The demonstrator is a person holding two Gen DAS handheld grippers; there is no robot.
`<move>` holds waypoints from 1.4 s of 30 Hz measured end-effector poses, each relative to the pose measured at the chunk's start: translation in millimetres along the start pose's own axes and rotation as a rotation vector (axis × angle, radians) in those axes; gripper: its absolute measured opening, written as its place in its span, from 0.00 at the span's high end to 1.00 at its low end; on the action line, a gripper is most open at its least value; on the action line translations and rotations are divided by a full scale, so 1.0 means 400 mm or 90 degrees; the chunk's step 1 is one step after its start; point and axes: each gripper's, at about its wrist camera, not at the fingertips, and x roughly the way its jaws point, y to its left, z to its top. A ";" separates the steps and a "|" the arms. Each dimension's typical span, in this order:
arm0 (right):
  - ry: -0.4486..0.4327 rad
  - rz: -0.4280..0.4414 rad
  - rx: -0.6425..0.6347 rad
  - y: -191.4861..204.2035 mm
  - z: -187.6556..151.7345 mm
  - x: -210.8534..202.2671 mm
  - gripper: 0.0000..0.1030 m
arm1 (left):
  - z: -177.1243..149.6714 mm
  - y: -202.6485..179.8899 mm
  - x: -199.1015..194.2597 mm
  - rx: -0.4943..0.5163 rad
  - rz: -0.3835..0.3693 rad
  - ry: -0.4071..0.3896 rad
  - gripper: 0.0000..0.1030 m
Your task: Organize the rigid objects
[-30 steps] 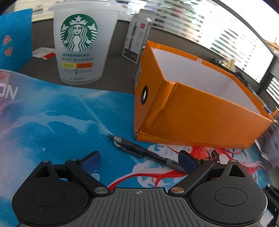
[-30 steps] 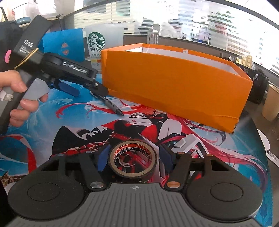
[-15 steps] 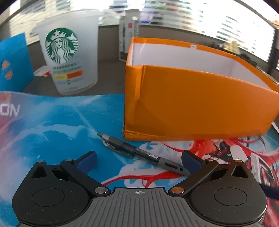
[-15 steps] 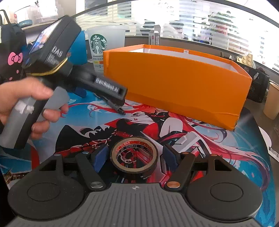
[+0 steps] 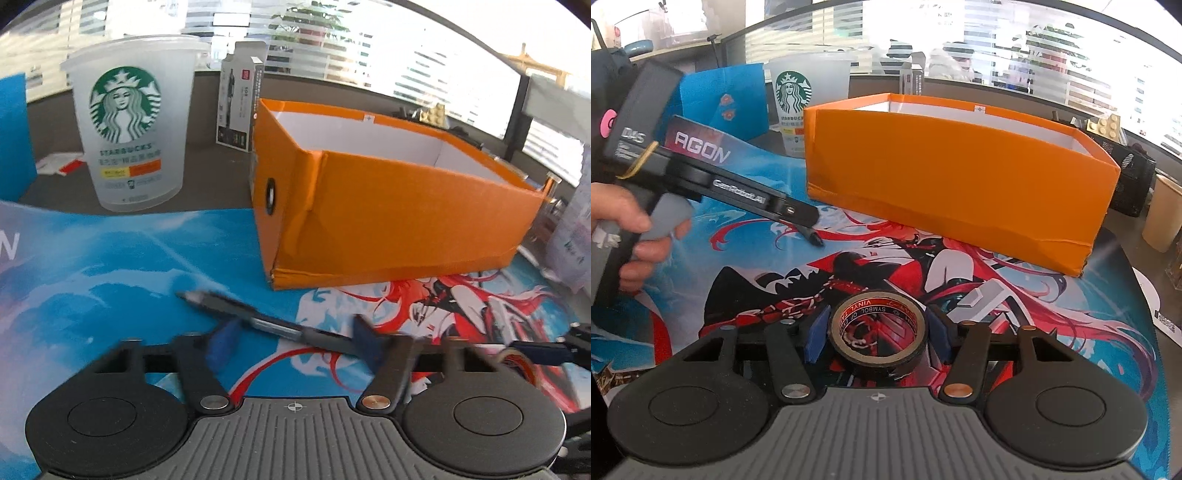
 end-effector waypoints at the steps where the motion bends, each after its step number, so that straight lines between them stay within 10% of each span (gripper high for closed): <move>1: 0.001 0.001 -0.002 0.004 0.001 0.001 0.47 | -0.001 0.014 -0.009 -0.013 -0.015 0.003 0.64; 5: 0.006 0.010 -0.006 0.017 0.006 0.006 0.46 | -0.012 0.057 -0.028 -0.029 -0.033 0.026 1.00; 11: 0.011 0.016 -0.014 0.034 0.015 0.014 0.47 | -0.020 0.127 -0.045 -0.120 -0.059 0.040 0.99; 14: 0.013 0.014 -0.015 0.034 0.015 0.014 0.47 | -0.023 0.150 -0.055 -0.191 -0.139 0.066 0.78; 17: 0.013 0.013 -0.014 0.034 0.015 0.014 0.46 | -0.012 0.155 -0.058 -0.240 -0.144 0.067 0.29; 24: 0.011 0.016 -0.013 0.033 0.014 0.015 0.44 | 0.033 0.147 -0.032 -0.292 -0.005 0.053 0.15; 28: 0.007 0.022 -0.010 0.033 0.010 0.013 0.41 | 0.046 0.082 -0.014 -0.225 0.152 0.035 0.06; 32: 0.003 0.030 -0.008 0.029 0.008 0.011 0.40 | 0.030 0.017 0.030 -0.143 0.201 0.042 0.00; 42: -0.004 0.028 -0.005 0.014 0.003 0.004 0.39 | -0.006 0.042 -0.020 -0.035 0.066 0.064 0.00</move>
